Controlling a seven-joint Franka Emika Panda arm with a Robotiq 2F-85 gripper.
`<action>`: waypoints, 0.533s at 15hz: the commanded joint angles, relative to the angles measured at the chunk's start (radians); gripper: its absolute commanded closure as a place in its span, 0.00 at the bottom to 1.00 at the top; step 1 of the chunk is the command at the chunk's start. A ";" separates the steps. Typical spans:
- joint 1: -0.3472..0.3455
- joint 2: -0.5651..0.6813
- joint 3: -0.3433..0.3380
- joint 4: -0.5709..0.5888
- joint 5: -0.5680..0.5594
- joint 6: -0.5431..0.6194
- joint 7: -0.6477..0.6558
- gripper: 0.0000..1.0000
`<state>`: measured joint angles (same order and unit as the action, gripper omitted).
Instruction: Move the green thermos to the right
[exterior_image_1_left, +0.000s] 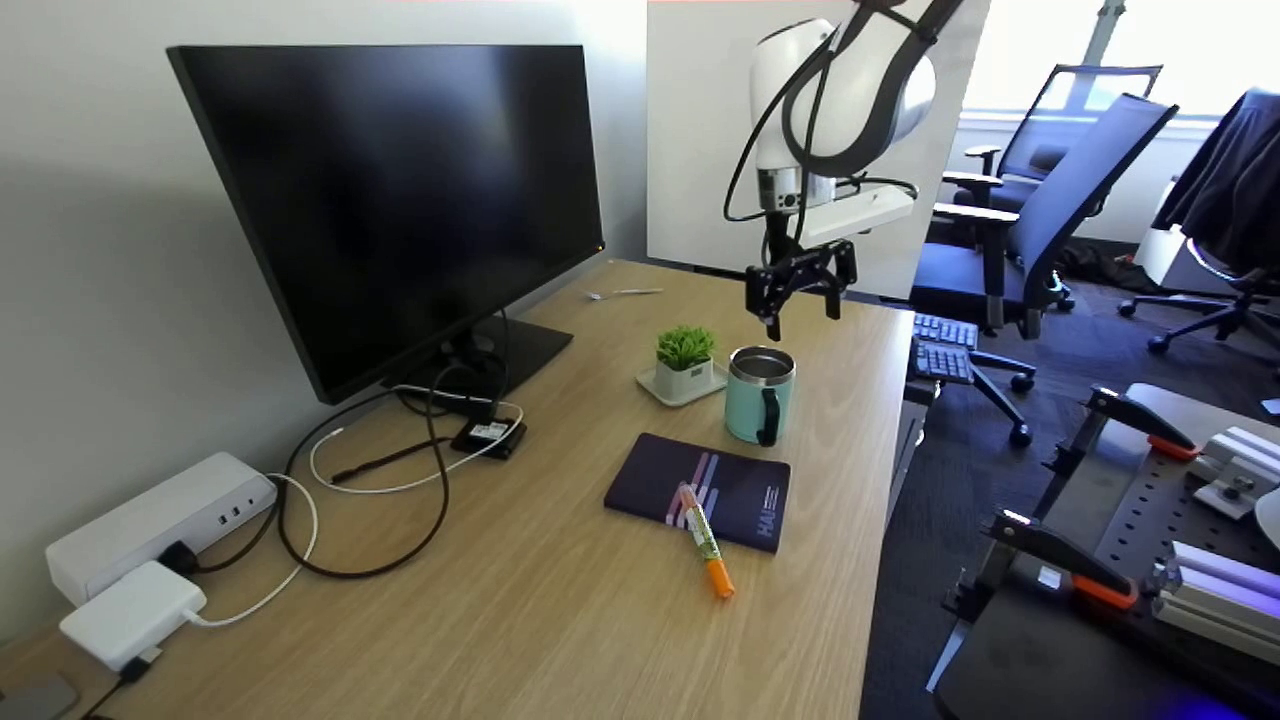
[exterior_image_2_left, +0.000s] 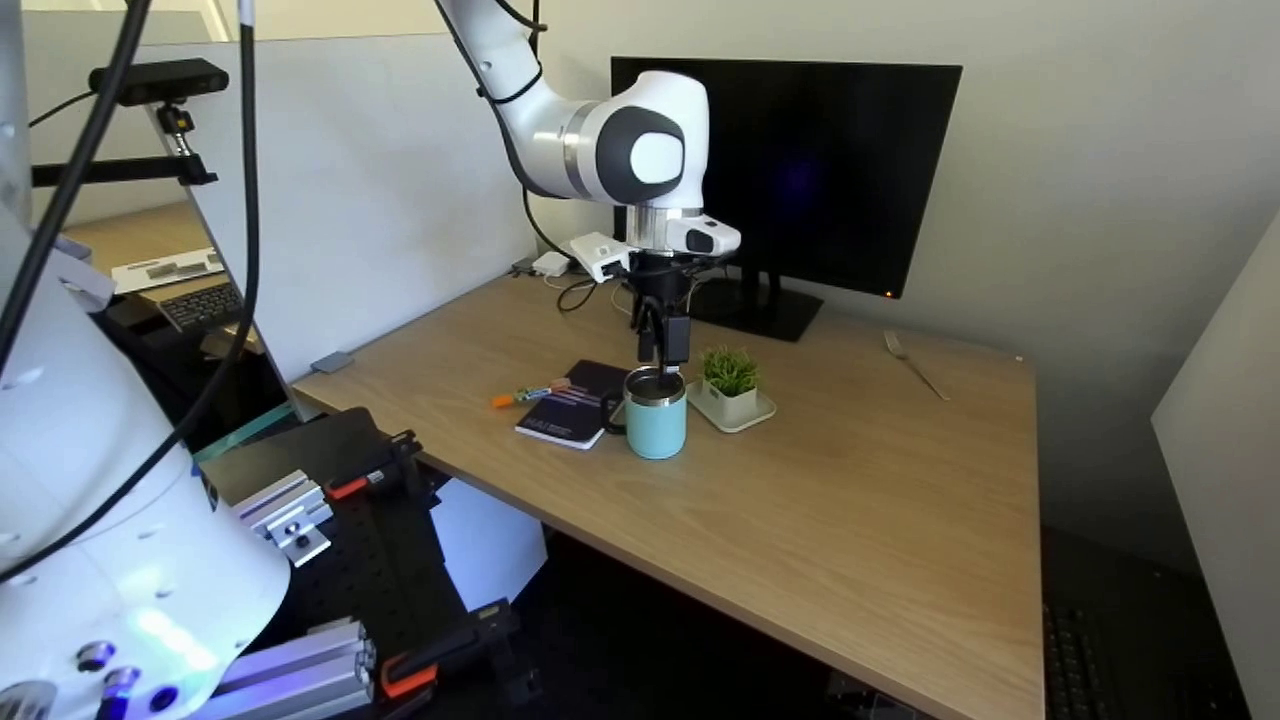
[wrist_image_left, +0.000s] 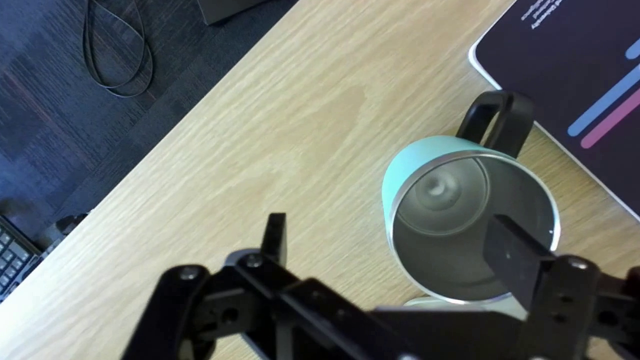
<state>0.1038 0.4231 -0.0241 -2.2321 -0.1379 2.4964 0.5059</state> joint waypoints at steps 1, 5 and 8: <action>0.033 0.027 -0.039 0.012 0.013 0.051 0.022 0.00; 0.042 0.038 -0.063 -0.004 0.026 0.095 0.040 0.00; 0.045 0.048 -0.064 -0.016 0.045 0.113 0.048 0.00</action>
<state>0.1293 0.4629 -0.0726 -2.2338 -0.1238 2.5675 0.5424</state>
